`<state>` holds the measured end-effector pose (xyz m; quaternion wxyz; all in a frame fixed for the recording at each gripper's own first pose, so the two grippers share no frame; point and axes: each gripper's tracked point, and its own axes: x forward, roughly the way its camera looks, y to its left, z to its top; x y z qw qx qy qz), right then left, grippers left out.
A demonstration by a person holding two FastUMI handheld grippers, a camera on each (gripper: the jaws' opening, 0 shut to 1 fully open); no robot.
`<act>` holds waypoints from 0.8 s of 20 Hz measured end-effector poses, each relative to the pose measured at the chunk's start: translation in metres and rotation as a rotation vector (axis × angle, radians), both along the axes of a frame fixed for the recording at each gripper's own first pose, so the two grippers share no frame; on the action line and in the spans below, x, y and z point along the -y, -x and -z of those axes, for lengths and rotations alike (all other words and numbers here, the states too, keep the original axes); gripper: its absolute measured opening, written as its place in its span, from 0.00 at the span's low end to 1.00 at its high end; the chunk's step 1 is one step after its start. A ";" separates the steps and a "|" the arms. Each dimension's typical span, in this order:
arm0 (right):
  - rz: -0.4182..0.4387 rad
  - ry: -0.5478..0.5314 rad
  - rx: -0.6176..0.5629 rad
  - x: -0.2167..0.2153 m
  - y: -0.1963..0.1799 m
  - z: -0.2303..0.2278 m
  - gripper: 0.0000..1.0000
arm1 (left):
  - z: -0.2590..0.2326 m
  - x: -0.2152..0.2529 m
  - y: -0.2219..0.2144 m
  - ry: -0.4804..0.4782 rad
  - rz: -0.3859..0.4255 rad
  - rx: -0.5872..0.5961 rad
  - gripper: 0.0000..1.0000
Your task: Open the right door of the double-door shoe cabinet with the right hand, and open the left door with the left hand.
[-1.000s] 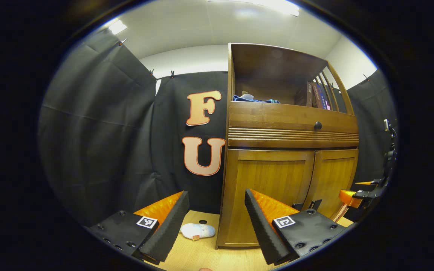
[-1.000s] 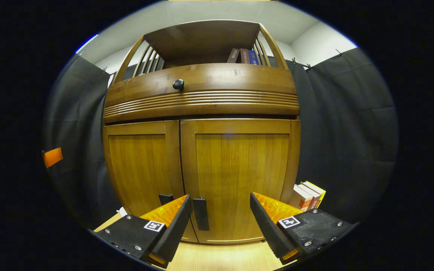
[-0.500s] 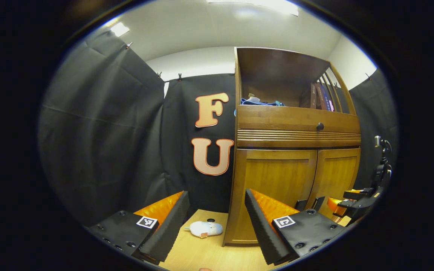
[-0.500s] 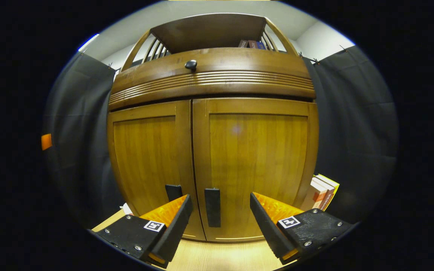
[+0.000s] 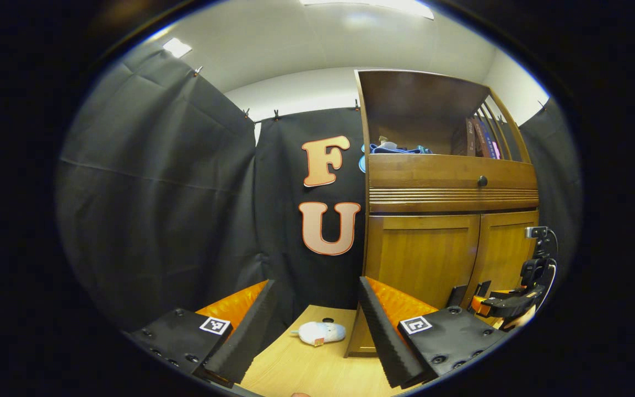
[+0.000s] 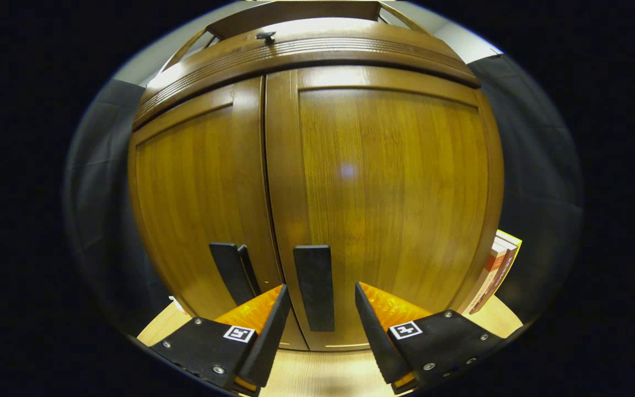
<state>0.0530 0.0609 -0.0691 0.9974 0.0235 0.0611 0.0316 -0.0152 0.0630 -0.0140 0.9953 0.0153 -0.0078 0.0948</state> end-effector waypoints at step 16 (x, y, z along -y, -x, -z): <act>-0.013 -0.032 -0.011 -0.001 0.001 0.016 0.34 | 0.008 -0.016 -0.001 0.011 -0.037 0.001 0.93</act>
